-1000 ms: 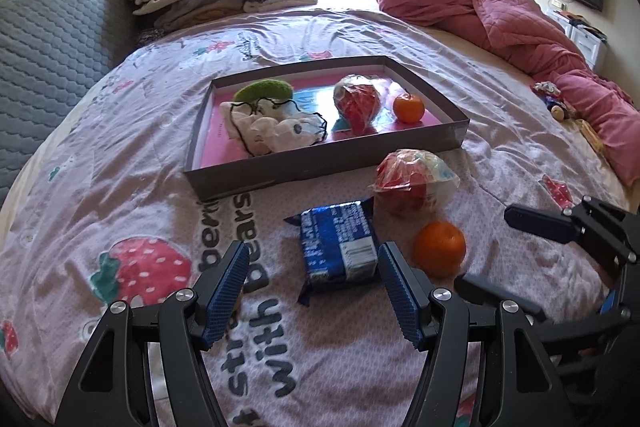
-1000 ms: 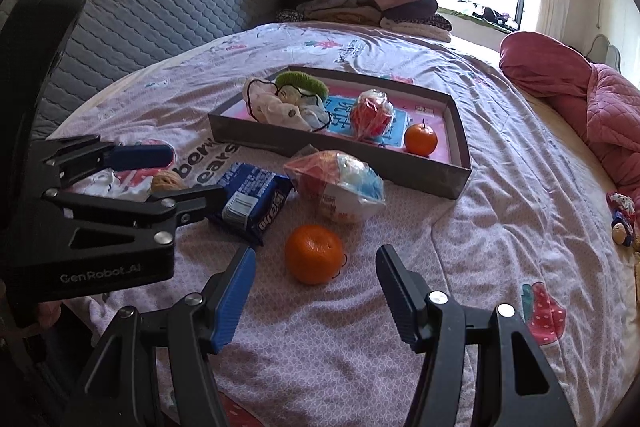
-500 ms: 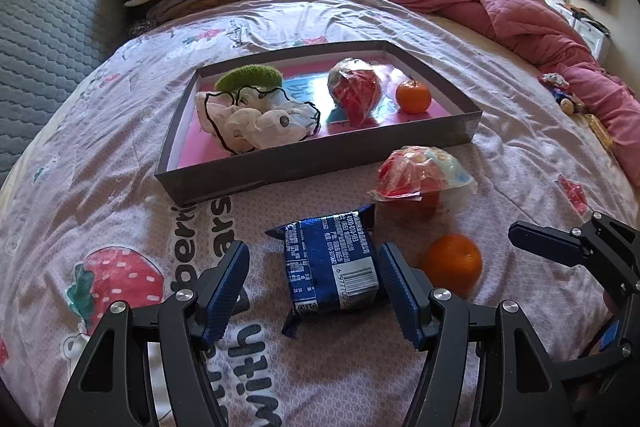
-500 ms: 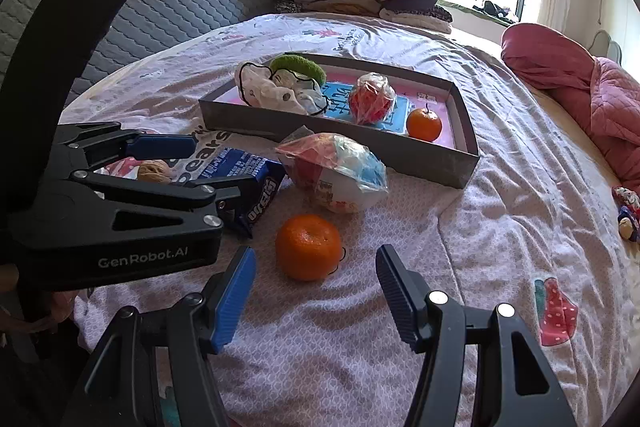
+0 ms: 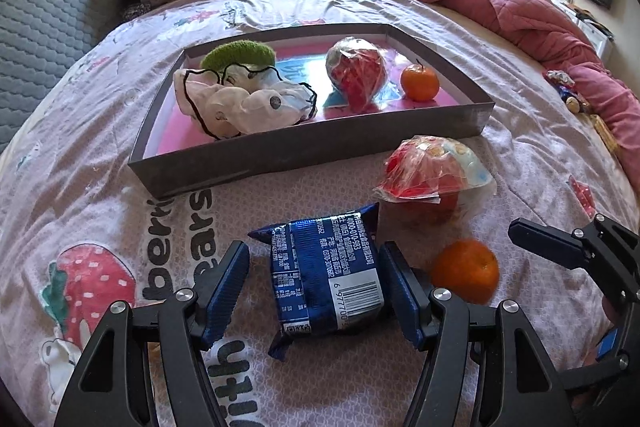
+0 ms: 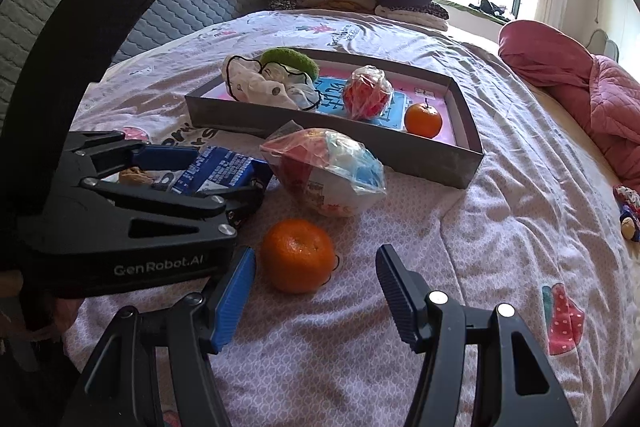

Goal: Organize objects
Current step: 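Close the left tool on the blue snack packet while the right tool grasps an orange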

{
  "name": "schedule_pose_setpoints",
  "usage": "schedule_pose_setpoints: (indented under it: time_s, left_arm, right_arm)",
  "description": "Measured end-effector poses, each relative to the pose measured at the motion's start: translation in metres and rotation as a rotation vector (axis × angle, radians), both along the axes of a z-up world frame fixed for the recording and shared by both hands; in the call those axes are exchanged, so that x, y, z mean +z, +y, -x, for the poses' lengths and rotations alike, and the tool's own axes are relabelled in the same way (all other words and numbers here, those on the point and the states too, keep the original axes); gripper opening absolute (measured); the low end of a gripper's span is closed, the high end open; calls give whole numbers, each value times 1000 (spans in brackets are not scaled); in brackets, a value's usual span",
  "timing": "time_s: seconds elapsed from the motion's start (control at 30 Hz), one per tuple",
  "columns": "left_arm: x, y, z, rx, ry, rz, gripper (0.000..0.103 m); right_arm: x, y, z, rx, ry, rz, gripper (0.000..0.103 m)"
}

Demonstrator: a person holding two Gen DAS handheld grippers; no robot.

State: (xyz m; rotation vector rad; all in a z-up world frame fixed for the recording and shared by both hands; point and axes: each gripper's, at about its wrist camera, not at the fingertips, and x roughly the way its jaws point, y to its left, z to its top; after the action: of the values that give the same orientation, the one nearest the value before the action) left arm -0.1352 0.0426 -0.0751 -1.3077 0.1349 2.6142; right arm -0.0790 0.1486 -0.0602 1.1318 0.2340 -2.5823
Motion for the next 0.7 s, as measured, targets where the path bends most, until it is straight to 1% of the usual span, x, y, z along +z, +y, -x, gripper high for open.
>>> schedule_pose_setpoints:
  time_s: [0.2,0.33,0.47,0.5,0.57,0.7]
  left_arm:
    - [-4,-3,1,-9,-4,-26,69]
    - [-4,-4,2,-19,-8,-35,67]
    - [-5,-3,2,-30,-12,-46,59]
    - [-5,-2,2,-34,-14,-45,57]
    - [-6,-2,3,-34,-13,-46,57]
    - [-6,-3,3,-36,-17,-60,53]
  right_arm:
    - [-4,2,6,-11,-6,32,62]
    - [-9,-2,8,-4,-12,13,60]
    - [-11,-3,8,10,-20,30,50]
    - [-11,-3,7,14,-19,33,49]
    - [-10,-3,7,21,-22,40,44]
    - [-11,-4,6,28,-23,49,41]
